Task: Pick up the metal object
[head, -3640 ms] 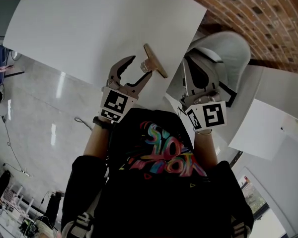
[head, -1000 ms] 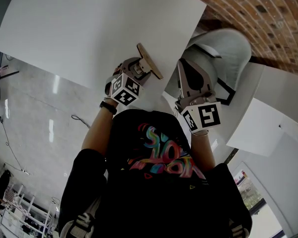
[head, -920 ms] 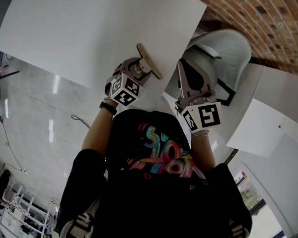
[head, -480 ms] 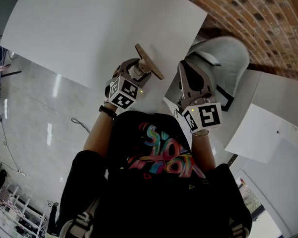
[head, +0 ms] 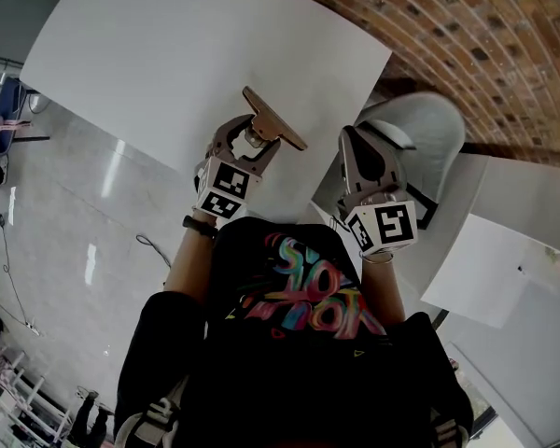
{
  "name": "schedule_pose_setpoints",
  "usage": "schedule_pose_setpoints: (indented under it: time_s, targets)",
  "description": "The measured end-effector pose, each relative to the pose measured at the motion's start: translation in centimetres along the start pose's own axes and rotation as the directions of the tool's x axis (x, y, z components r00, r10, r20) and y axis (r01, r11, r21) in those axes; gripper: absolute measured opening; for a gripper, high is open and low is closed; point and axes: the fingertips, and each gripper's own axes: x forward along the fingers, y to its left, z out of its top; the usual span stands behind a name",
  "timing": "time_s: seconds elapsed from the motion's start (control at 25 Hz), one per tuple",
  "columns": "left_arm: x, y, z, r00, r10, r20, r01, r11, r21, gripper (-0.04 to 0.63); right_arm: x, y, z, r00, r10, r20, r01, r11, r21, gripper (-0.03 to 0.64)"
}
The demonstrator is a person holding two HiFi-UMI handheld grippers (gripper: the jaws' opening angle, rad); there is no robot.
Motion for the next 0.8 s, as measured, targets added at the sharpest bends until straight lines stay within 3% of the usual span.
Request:
schedule_pose_setpoints:
  time_s: [0.32, 0.56, 0.8]
  targets:
    - [-5.5, 2.9, 4.6, 0.982, 0.123, 0.14, -0.119, 0.992, -0.038, 0.287, -0.2, 0.8, 1.4, 0.999, 0.021, 0.025, -0.021, 1.0, -0.012, 0.018]
    - [-9.7, 4.5, 7.2, 0.943, 0.225, 0.245, -0.218, 0.974, -0.055, 0.285, 0.0, 2.0, 1.9, 0.998, 0.056, 0.038, -0.055, 0.998, -0.025, 0.017]
    - [-13.9, 5.8, 8.3, 0.892, 0.32, 0.319, -0.294, 0.947, -0.128, 0.285, 0.5, 3.1, 2.4, 0.995, 0.089, 0.048, -0.087, 0.996, -0.035, 0.017]
